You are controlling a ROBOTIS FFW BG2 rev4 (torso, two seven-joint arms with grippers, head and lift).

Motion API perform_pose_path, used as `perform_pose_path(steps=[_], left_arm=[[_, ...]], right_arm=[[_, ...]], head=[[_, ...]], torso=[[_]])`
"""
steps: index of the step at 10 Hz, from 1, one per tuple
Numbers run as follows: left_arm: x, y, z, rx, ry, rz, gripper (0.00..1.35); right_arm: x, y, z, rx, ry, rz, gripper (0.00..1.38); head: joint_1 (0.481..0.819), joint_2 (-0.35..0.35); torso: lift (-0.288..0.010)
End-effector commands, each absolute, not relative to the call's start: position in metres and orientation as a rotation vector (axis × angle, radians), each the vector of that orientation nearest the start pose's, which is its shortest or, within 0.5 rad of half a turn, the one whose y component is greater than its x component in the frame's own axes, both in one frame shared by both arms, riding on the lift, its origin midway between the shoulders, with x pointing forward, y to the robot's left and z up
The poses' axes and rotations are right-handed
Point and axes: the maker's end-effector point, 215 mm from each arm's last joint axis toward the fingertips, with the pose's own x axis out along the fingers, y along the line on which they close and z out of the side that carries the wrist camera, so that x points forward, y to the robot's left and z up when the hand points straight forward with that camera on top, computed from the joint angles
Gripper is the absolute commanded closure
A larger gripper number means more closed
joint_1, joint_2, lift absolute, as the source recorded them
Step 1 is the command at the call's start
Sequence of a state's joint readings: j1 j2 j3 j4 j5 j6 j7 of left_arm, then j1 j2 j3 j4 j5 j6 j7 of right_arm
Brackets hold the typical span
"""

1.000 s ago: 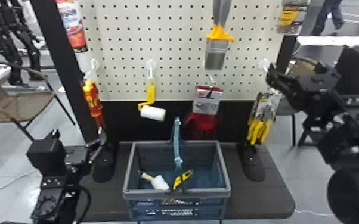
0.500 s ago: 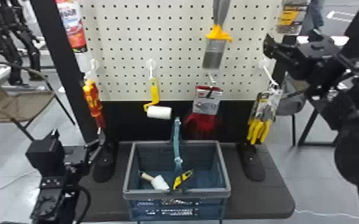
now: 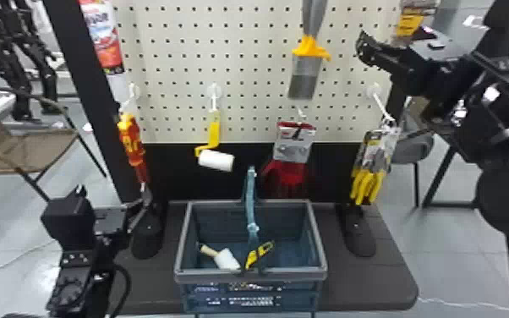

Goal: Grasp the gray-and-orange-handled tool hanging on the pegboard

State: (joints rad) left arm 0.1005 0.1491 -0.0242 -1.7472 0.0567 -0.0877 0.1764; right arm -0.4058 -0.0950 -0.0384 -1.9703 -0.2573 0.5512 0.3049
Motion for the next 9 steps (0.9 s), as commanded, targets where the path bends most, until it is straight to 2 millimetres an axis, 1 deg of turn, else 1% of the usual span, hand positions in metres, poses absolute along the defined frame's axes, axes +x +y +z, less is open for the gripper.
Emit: perform_pose_path(steps=[1, 3, 6, 9], left_arm=[[0.564, 0.284, -0.273, 0.072, -0.165, 0.124, 0.13], [0.565, 0.285, -0.274, 0.071, -0.161, 0.124, 0.13], [0.565, 0.285, -0.275, 0.067, -0.162, 0.124, 0.13], [0.564, 0.288, -0.276, 0.062, -0.164, 0.128, 0.13]], right_arm=[[0.638, -0.158, -0.019, 0.108, -0.265, 0.446, 0.08], [0.643, -0.13, -0.021, 0.117, -0.246, 0.526, 0.07], [0.65, -0.094, -0.01, 0.12, -0.229, 0.657, 0.07], [0.66, -0.075, -0.013, 0.109, -0.198, 0.759, 0.07]], head=[[0.549, 0.0], [0.549, 0.0], [0.549, 0.0], [0.549, 0.0]], torso=[[-0.1], [-0.1], [-0.1], [-0.1]])
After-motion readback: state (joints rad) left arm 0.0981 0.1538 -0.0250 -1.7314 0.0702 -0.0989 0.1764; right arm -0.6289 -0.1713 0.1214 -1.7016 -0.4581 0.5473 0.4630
